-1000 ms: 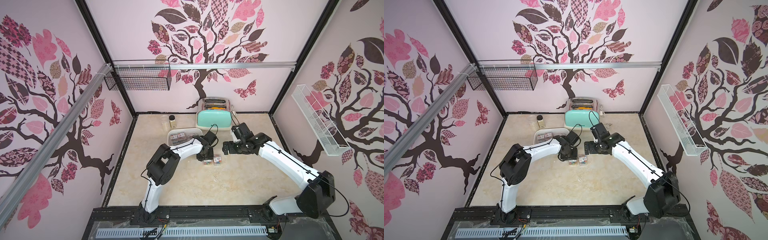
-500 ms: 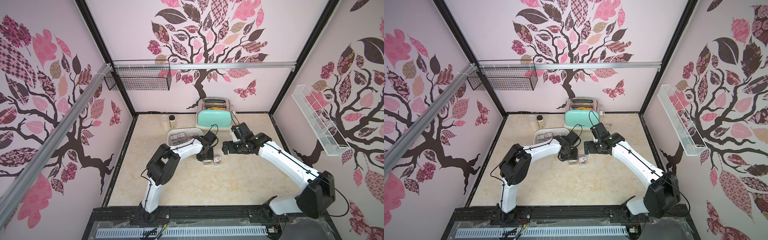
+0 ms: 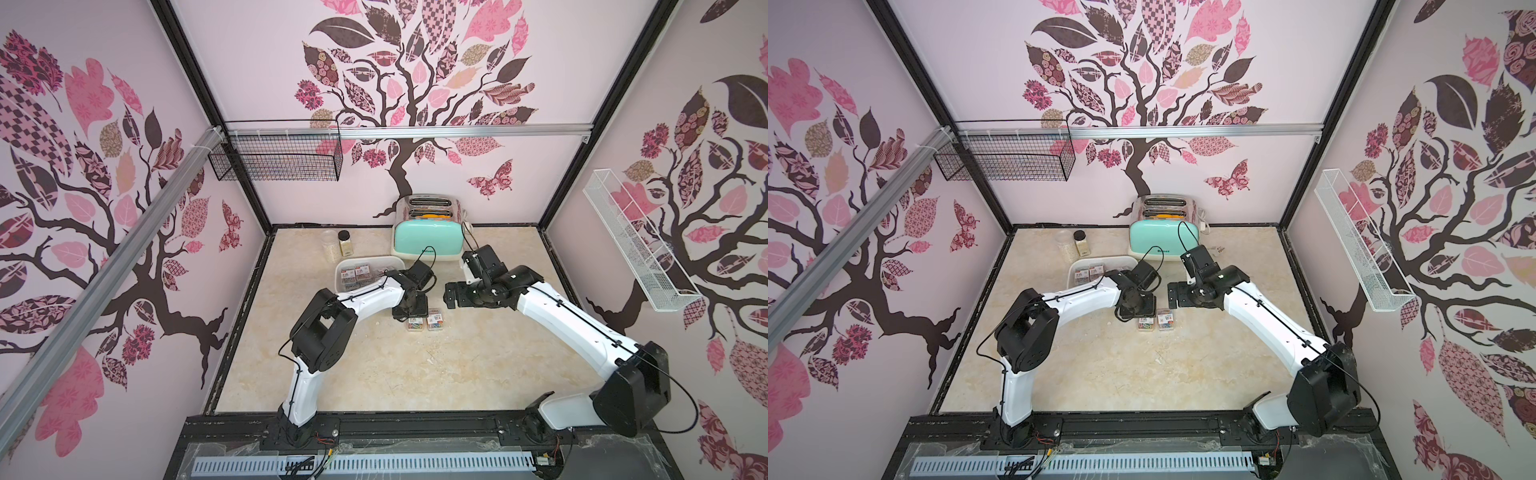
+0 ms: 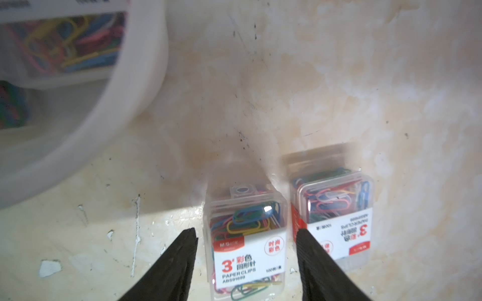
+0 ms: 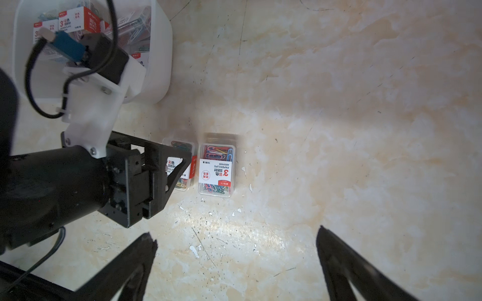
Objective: Take the paper clips out of the storage box
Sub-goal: Place the boxed paper clips at the center of the board, then adjust the boxed paper clips at the center of the board.
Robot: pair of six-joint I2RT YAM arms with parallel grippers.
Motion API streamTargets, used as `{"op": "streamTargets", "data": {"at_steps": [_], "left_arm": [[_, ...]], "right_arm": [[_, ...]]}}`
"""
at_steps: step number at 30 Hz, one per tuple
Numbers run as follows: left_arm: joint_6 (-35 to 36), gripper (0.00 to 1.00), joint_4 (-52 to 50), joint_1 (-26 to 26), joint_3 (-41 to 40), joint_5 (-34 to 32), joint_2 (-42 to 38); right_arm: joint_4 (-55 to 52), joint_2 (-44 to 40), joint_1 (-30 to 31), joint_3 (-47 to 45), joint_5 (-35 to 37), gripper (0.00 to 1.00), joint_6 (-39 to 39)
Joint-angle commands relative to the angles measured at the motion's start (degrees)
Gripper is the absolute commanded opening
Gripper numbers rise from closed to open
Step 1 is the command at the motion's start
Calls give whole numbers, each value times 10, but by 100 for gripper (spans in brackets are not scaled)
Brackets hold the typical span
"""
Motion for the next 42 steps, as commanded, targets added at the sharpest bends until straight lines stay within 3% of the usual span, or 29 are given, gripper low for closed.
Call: {"op": "streamTargets", "data": {"at_steps": [1, 6, 10, 16, 19, 42], "left_arm": [[4, 65, 4, -3, -11, -22, -60], [5, 62, -10, 2, -34, -42, -104], [0, 52, 3, 23, -81, -37, -126], [14, 34, 22, 42, -112, -34, -113], [23, 30, 25, 45, -103, -30, -87], [43, 30, 64, 33, -103, 3, -26]], "right_arm": [[6, -14, -3, -2, -4, 99, 2], [7, -2, -3, -2, -7, 99, -1], [14, 15, -3, -4, -19, 98, 0], [25, 51, -3, -8, -20, 96, 6], [27, 70, -3, -7, -17, 92, 11], [23, 96, -3, -17, -8, 94, 22]]}}
